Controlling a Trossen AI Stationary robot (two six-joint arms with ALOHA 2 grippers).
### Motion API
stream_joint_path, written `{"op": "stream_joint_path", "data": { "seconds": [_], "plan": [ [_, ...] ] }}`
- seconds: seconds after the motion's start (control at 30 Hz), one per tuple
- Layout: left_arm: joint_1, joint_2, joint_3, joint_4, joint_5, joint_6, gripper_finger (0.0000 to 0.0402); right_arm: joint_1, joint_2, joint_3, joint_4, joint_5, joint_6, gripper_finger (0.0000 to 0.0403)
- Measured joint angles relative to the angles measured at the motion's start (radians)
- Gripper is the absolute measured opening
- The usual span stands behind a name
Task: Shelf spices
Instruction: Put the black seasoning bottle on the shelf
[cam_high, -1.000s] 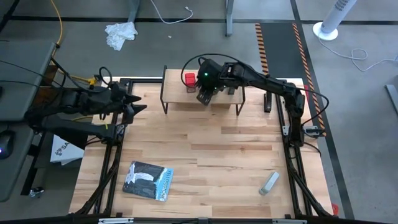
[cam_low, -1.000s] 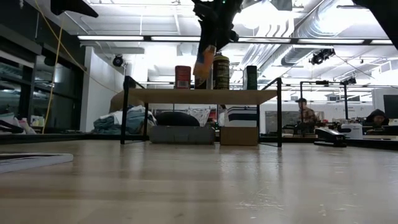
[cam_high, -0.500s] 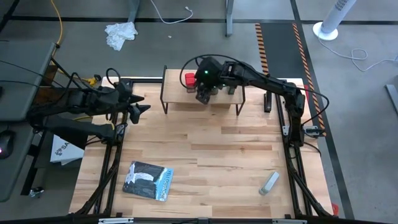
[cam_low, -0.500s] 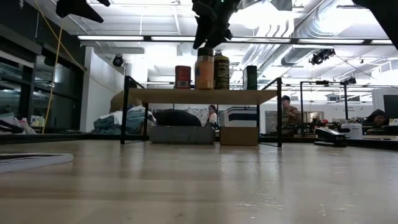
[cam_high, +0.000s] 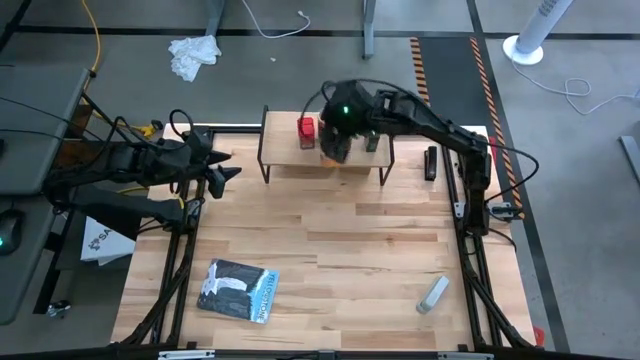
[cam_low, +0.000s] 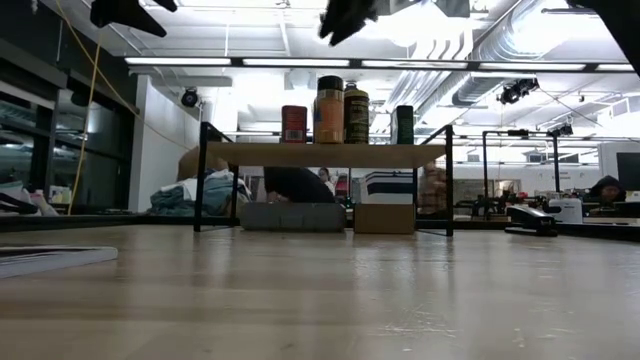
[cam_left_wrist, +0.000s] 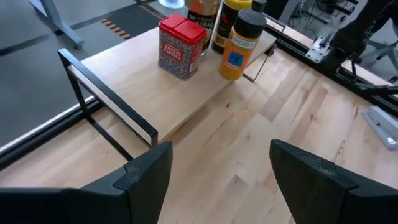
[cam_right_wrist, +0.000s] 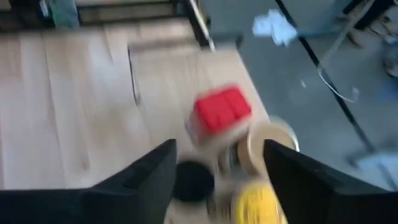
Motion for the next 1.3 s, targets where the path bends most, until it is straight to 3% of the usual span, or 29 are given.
{"op": "stream_joint_path", "data": {
  "seconds": [0.1, 0.2, 0.27, 0.43, 0.63, 0.87, 1.03, 1.3],
  "plan": [
    [0.0, 0.0, 0.0, 0.0, -0.003, 0.035, 0.0266, 0.049, -0.002, 0.005, -0.161, 0.099, 0.035, 0.0161],
    [0.0, 0.0, 0.0, 0.0, -0.021, 0.067, 0.0266, 0.089, 0.0, -0.054, -0.246, 0.108, 0.118, 0.0049],
    [0.0, 0.0, 0.0, 0.001, -0.034, 0.075, 0.0266, 0.105, 0.0, -0.128, -0.232, 0.126, 0.153, 0.0017],
    [-0.001, -0.003, 0.0, 0.068, -0.03, 0.098, 0.0266, 0.104, 0.003, -0.318, -0.08, 0.247, 0.235, 0.0003],
    [-0.001, -0.015, 0.0, 0.115, -0.018, 0.13, 0.0266, 0.108, 0.003, -0.399, 0.027, 0.365, 0.292, 0.0001],
    [-0.001, -0.027, 0.0, 0.112, -0.019, 0.137, 0.0266, 0.112, 0.005, -0.402, 0.179, 0.337, 0.312, 0.0],
    [-0.001, -0.029, 0.0, 0.111, -0.02, 0.146, 0.0266, 0.116, 0.02, -0.402, 0.313, 0.222, 0.315, 0.0],
    [0.0, -0.029, 0.0, 0.107, -0.02, 0.154, 0.0266, 0.141, 0.021, -0.402, 0.318, 0.212, 0.317, 0.0]
  ]
}}
